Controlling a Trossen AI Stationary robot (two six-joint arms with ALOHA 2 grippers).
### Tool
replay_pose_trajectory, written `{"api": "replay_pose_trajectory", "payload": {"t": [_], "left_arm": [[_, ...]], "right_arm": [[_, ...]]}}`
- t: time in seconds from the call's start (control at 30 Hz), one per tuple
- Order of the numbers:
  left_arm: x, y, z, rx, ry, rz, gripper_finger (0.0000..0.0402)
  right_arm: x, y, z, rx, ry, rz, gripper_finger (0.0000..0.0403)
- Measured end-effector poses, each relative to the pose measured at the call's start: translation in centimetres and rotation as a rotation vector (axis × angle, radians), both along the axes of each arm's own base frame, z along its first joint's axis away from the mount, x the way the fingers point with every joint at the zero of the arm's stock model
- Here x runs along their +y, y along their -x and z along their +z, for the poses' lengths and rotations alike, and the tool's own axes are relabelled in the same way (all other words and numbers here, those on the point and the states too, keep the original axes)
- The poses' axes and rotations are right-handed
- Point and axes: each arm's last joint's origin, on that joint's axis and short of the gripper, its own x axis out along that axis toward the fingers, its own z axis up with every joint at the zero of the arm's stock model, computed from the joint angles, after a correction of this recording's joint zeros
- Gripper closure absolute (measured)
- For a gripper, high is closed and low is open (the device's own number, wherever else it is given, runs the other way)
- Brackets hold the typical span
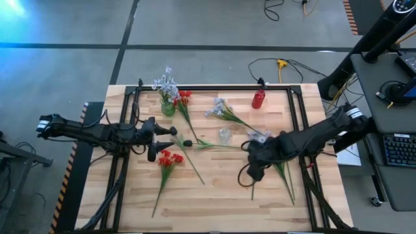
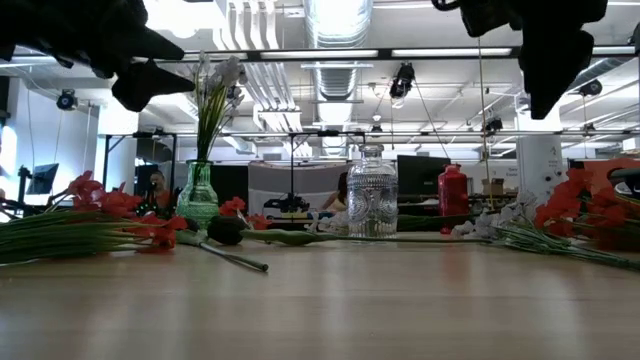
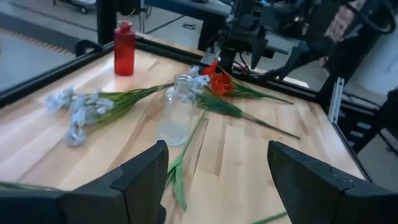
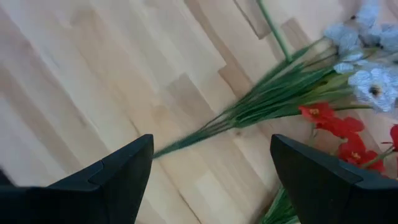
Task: Sort flowers into vase by color
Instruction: Put the right red flower into the transparent vase
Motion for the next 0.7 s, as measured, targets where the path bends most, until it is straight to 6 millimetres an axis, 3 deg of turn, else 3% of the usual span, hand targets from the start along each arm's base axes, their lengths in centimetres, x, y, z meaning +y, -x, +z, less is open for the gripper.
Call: {"api": "replay_pose_trajectory", "payload": {"t": [0.17,0.37,0.7], "left_arm": [[0.0,0.0,0.2,-0.011,-0.037,-0.015,0.0145],[0.0,0.0,0.3,-0.019,-0.055,-0.019,0.0145],[0.0,0.0,0.3,-0.018,-0.097,-0.022,0.0145]], "right_arm": [[1.5,-1.1,-1.1,0.061,-0.03,0.015,0.0087],[2.6,-1.6,-1.6,0.137,-0.149,-0.114,0.0087],[4.2,0.1,-1.6,0.211,-0.143,-0.267,0.0105]]}}
